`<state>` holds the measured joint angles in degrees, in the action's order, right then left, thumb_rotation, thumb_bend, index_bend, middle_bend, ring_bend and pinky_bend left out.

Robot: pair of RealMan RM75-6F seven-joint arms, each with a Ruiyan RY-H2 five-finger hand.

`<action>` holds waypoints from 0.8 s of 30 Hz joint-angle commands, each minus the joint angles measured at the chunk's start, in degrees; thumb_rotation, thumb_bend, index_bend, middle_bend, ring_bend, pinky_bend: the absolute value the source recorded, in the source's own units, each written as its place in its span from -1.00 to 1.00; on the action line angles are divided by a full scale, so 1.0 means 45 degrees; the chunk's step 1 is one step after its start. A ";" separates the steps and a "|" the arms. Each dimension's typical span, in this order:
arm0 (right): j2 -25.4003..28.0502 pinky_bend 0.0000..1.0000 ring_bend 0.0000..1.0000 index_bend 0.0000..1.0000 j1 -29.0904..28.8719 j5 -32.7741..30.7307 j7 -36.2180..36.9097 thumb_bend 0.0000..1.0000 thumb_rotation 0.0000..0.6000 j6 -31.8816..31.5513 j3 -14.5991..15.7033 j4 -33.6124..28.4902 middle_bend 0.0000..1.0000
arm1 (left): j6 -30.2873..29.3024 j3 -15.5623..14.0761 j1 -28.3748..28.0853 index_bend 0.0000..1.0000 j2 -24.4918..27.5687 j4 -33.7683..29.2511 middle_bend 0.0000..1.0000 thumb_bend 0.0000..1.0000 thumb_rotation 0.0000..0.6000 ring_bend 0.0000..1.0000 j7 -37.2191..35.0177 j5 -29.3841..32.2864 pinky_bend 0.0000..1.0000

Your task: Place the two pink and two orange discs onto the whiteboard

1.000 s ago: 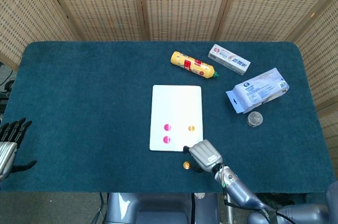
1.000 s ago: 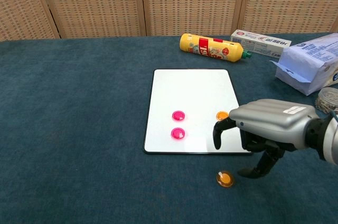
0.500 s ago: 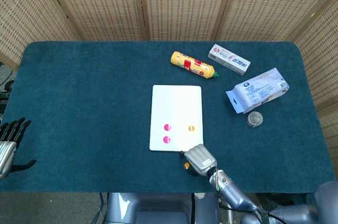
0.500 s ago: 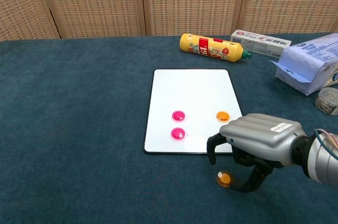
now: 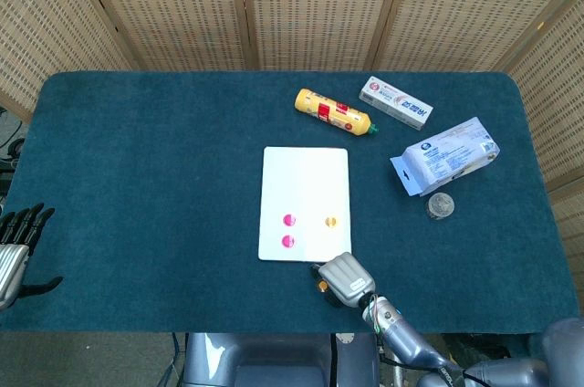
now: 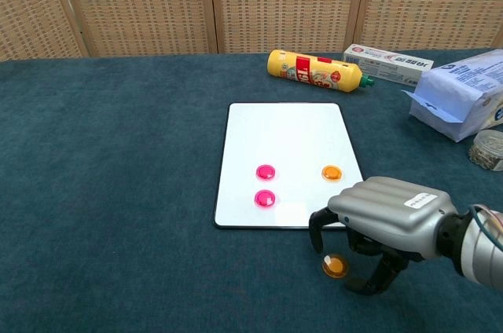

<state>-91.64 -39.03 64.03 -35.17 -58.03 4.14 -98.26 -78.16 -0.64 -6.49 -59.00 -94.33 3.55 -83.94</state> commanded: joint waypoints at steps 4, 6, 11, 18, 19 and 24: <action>-0.0125 1.00 0.89 -0.24 0.0062 -0.0030 -0.0122 -0.33 1.00 0.0072 -0.0043 0.0163 1.00 | 0.0004 0.0009 -0.0005 -1.00 0.0018 0.0003 -1.00 -1.00 1.00 -1.00 -0.0048 0.0006 -1.00; -0.0152 1.00 0.89 -0.24 0.0090 -0.0030 -0.0149 -0.33 1.00 0.0100 -0.0047 0.0205 1.00 | 0.0007 0.0016 -0.0006 -1.00 0.0023 0.0007 -1.00 -1.00 1.00 -1.00 -0.0060 0.0022 -1.00; -0.0193 1.00 0.89 -0.24 0.0129 -0.0086 -0.0191 -0.33 1.00 0.0173 -0.0091 0.0306 1.00 | 0.0009 0.0009 -0.0005 -1.00 0.0021 0.0003 -1.00 -1.00 1.00 -1.00 -0.0056 0.0013 -1.00; -0.0151 1.00 0.89 -0.16 0.0172 -0.0269 -0.0214 -0.33 1.00 0.0297 -0.0195 0.0428 1.00 | 0.0029 0.0014 -0.0013 -1.00 0.0009 0.0009 -1.00 -1.00 1.00 -1.00 -0.0050 0.0031 -1.00; -0.0141 1.00 0.89 -0.12 0.0181 -0.0268 -0.0201 -0.33 1.00 0.0311 -0.0197 0.0425 1.00 | 0.0028 0.0014 -0.0013 -1.00 0.0010 0.0010 -1.00 -1.00 1.00 -1.00 -0.0044 0.0032 -1.00; -0.0165 1.00 0.89 0.09 0.0220 -0.0234 -0.0060 -0.30 1.00 0.0431 -0.0210 0.0390 1.00 | 0.0031 0.0006 -0.0012 -1.00 0.0003 -0.0013 -1.00 -1.00 1.00 -1.00 -0.0003 0.0029 -1.00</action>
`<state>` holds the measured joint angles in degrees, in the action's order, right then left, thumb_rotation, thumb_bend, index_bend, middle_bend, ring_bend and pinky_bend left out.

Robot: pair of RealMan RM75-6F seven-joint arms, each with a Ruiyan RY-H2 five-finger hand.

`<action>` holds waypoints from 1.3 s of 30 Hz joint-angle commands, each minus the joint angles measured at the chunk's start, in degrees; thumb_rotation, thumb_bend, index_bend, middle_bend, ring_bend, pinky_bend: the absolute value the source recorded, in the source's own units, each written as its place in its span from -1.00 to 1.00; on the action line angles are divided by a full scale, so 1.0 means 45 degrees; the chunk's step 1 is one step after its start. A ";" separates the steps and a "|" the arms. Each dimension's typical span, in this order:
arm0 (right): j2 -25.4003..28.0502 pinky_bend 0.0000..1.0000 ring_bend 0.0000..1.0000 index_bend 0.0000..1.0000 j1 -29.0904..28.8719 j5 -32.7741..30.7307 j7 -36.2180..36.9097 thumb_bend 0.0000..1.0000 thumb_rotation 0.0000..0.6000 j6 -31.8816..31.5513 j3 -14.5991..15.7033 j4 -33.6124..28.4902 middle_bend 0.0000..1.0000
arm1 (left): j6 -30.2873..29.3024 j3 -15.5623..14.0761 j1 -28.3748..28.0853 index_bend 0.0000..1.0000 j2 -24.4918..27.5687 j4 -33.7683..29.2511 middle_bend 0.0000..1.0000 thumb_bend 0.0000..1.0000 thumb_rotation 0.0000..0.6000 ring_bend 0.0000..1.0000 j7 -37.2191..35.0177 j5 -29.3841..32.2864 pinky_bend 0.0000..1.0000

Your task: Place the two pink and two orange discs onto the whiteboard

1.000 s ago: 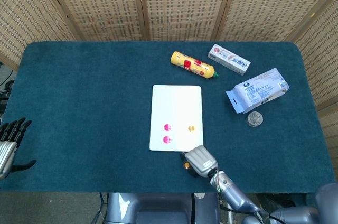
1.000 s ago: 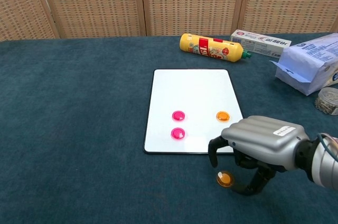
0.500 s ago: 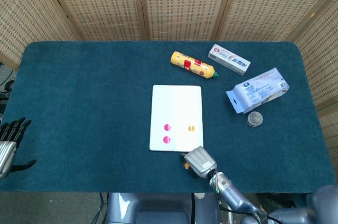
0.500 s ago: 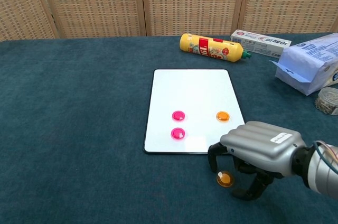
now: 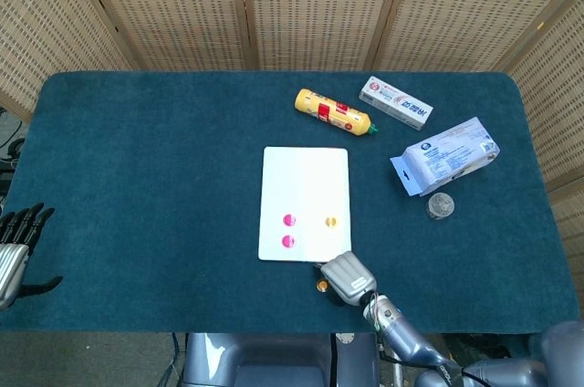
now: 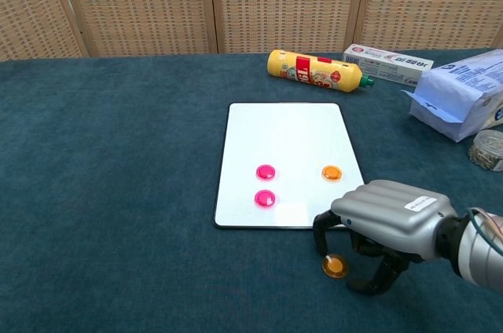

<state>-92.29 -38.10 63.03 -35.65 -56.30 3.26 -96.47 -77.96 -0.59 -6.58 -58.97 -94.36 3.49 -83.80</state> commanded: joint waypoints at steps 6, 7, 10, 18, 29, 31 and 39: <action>-0.0065 1.00 0.89 0.12 0.0014 -0.0130 0.0105 -0.27 1.00 0.0157 -0.0114 0.0010 1.00 | -0.0018 0.0002 0.0009 -1.00 -0.0006 0.0002 -1.00 -1.00 1.00 -1.00 0.0002 0.0009 -1.00; -0.0070 1.00 0.89 0.12 0.0016 -0.0160 0.0104 -0.27 1.00 0.0170 -0.0130 0.0021 1.00 | -0.0016 0.0007 0.0007 -1.00 0.0000 0.0007 -1.00 -1.00 1.00 -1.00 -0.0007 0.0016 -1.00; -0.0083 1.00 0.89 0.13 0.0028 -0.0201 0.0142 -0.27 1.00 0.0208 -0.0153 0.0040 1.00 | -0.0012 0.0013 0.0001 -1.00 0.0013 0.0004 -1.00 -1.00 1.00 -1.00 -0.0042 0.0014 -1.00; -0.0071 1.00 0.89 0.15 0.0081 -0.0140 0.0419 -0.27 1.00 0.0290 -0.0203 -0.0091 1.00 | -0.0014 -0.0001 0.0005 -1.00 0.0025 -0.0005 -1.00 -1.00 1.00 -1.00 -0.0058 -0.0007 -1.00; 0.0496 1.00 0.89 0.15 -0.0098 -0.0503 0.0958 -0.27 1.00 0.0175 -0.1113 -0.0877 1.00 | 0.0011 0.0006 -0.0004 -1.00 0.0017 -0.0007 -1.00 -1.00 1.00 -1.00 -0.0039 0.0023 -1.00; 0.0541 1.00 0.89 0.15 -0.0274 -0.0793 0.0836 -0.27 1.00 0.0209 -0.1397 -0.0922 1.00 | 0.0004 -0.0001 0.0000 -1.00 0.0016 -0.0012 -1.00 -1.00 1.00 -1.00 -0.0034 0.0011 -1.00; -0.0056 1.00 0.89 0.15 -0.1309 -0.2852 -0.0627 -0.27 1.00 0.0062 -0.2460 -0.0217 1.00 | -0.0008 -0.0009 0.0003 -1.00 0.0023 -0.0010 -1.00 -1.00 1.00 -1.00 -0.0051 -0.0016 -1.00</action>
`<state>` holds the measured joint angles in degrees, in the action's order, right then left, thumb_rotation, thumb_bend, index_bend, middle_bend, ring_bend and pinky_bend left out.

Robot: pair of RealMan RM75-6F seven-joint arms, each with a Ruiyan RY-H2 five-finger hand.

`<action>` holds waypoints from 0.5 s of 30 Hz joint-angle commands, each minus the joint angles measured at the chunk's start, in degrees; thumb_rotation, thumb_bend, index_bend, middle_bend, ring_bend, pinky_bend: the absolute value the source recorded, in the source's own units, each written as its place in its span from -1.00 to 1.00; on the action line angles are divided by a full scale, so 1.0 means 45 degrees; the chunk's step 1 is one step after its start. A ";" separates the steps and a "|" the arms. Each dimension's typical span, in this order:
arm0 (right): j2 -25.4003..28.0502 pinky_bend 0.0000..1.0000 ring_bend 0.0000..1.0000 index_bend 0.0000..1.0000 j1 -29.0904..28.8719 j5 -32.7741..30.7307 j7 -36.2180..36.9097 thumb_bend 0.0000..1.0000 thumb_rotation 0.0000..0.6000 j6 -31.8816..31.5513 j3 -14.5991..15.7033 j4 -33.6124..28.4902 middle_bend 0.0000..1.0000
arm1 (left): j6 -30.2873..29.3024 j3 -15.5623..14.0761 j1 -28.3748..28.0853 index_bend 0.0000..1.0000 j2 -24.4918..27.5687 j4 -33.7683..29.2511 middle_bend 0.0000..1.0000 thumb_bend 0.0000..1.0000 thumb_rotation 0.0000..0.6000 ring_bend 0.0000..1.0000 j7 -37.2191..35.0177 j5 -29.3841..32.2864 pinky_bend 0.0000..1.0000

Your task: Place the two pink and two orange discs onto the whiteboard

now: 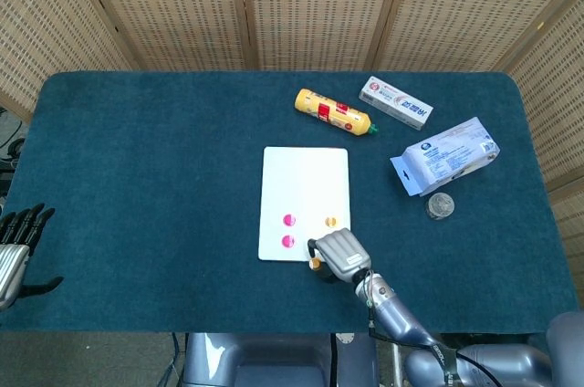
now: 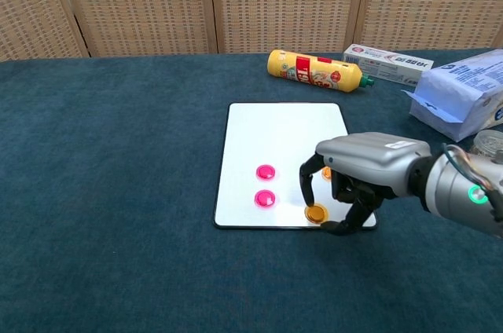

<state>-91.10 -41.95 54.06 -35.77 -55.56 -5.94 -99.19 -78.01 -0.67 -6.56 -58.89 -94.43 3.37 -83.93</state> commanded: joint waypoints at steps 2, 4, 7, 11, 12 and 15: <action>-0.0491 1.00 0.89 0.14 -0.0630 -0.1289 -0.0895 -0.27 1.00 -0.0181 -0.0497 0.0608 1.00 | 0.0008 0.0026 -0.0004 -1.00 0.0021 0.0019 -1.00 -1.00 1.00 -1.00 -0.0072 0.0044 -1.00; -0.0689 1.00 0.89 0.15 -0.0789 -0.1602 -0.1211 -0.27 1.00 -0.0308 -0.0487 0.0865 1.00 | 0.0042 0.0042 -0.0021 -1.00 0.0033 0.0034 -1.00 -1.00 1.00 -1.00 -0.0119 0.0072 -1.00; -0.0928 1.00 0.89 0.15 -0.0973 -0.1956 -0.1576 -0.26 1.00 -0.0479 -0.0466 0.1183 1.00 | 0.0095 0.0038 -0.0044 -1.00 0.0046 0.0042 -1.00 -1.00 1.00 -1.00 -0.0137 0.0081 -1.00; -0.1095 1.00 0.89 0.15 -0.1137 -0.2394 -0.1866 -0.22 1.00 -0.0648 -0.0507 0.1453 1.00 | 0.0025 0.0038 -0.0017 -1.00 0.0056 0.0030 -1.00 -1.00 1.00 -1.00 -0.0181 0.0047 -1.00; -0.1107 1.00 0.89 0.15 -0.1178 -0.2504 -0.1941 -0.23 1.00 -0.0688 -0.0506 0.1493 1.00 | 0.0009 0.0035 -0.0005 -1.00 0.0062 0.0026 -1.00 -1.00 1.00 -1.00 -0.0195 0.0046 -1.00; -0.1101 1.00 0.89 0.14 -0.1250 -0.2698 -0.2046 -0.22 1.00 -0.0755 -0.0480 0.1545 1.00 | 0.0039 0.0035 -0.0020 -1.00 0.0068 0.0029 -1.00 -1.00 1.00 -1.00 -0.0184 0.0052 -1.00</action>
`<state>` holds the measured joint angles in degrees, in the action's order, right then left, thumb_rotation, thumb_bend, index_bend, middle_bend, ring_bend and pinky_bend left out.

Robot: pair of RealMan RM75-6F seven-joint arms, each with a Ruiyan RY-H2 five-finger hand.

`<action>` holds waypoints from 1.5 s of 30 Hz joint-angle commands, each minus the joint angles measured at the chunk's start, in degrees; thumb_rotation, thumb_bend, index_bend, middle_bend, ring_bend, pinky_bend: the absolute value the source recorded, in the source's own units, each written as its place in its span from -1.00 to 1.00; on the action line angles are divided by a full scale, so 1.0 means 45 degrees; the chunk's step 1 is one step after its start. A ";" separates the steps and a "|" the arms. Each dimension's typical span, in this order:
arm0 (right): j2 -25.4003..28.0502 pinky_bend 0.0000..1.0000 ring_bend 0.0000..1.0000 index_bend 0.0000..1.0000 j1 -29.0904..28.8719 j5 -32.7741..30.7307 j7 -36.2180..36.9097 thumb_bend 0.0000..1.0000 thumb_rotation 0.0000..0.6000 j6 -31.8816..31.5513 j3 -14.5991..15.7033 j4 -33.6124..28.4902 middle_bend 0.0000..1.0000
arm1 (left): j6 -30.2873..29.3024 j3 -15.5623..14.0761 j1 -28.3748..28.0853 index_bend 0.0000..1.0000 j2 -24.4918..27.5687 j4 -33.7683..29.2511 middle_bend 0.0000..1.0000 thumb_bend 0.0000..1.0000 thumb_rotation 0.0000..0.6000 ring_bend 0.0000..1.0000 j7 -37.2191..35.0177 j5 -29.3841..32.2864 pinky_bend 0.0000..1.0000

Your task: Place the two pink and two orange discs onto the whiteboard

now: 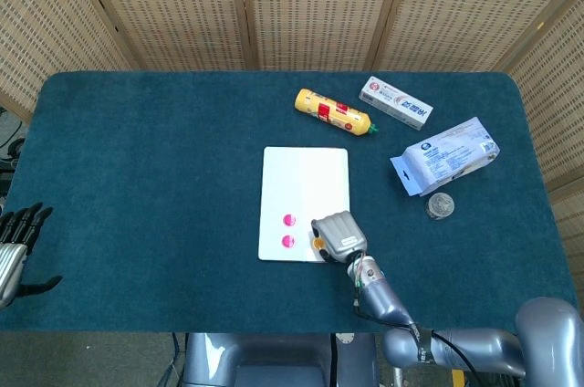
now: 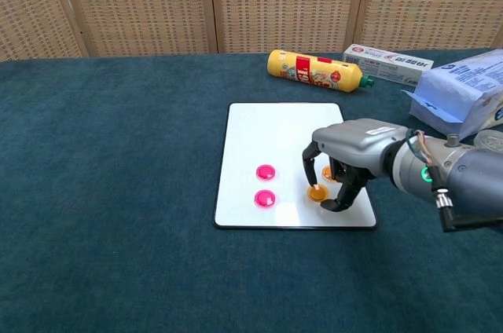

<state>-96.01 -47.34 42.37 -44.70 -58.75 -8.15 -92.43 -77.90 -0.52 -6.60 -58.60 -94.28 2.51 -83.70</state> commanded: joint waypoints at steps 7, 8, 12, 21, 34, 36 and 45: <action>-0.0062 1.00 0.89 0.15 -0.0138 -0.0308 -0.0076 -0.23 1.00 -0.0085 0.0150 0.0144 1.00 | 0.0030 -0.0009 -0.0015 -1.00 -0.0002 -0.0015 -1.00 -1.00 1.00 -1.00 0.0032 -0.0003 -1.00; -0.0090 1.00 0.89 0.15 -0.0152 -0.0334 -0.0072 -0.23 1.00 -0.0088 0.0157 0.0153 1.00 | 0.0024 -0.0011 -0.0012 -1.00 -0.0002 -0.0022 -1.00 -1.00 1.00 -1.00 0.0036 -0.0008 -1.00; -0.0168 1.00 0.89 0.15 -0.0206 -0.0376 -0.0095 -0.23 1.00 -0.0111 0.0181 0.0240 1.00 | 0.0014 -0.0016 -0.0006 -1.00 -0.0007 -0.0019 -1.00 -1.00 1.00 -1.00 0.0036 -0.0017 -1.00; -0.0302 1.00 0.89 0.14 -0.0275 -0.0433 -0.0146 -0.23 1.00 -0.0210 0.0272 0.0447 1.00 | 0.0037 0.0001 -0.0018 -1.00 0.0022 -0.0006 -1.00 -1.00 1.00 -1.00 -0.0040 0.0010 -1.00; -0.0300 1.00 0.89 0.02 -0.0307 -0.0389 -0.0158 -0.27 1.00 -0.0317 0.0412 0.0451 1.00 | 0.0000 0.0002 -0.0001 -1.00 0.0039 0.0006 -1.00 -1.00 1.00 -1.00 -0.0123 -0.0014 -1.00; -0.0275 1.00 0.89 0.02 -0.0310 -0.0385 -0.0154 -0.27 1.00 -0.0294 0.0436 0.0441 1.00 | 0.0005 0.0007 -0.0005 -1.00 0.0038 0.0011 -1.00 -1.00 1.00 -1.00 -0.0125 -0.0006 -1.00; -0.0157 1.00 0.89 0.02 -0.0311 -0.0386 -0.0188 -0.27 1.00 -0.0339 0.0496 0.0385 1.00 | -0.0001 0.0011 -0.0004 -1.00 0.0047 0.0002 -1.00 -1.00 1.00 -1.00 -0.0132 -0.0006 -1.00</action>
<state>-96.73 -48.74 40.65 -45.53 -60.28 -5.93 -90.69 -77.90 -0.47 -6.62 -58.39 -94.28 1.92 -83.73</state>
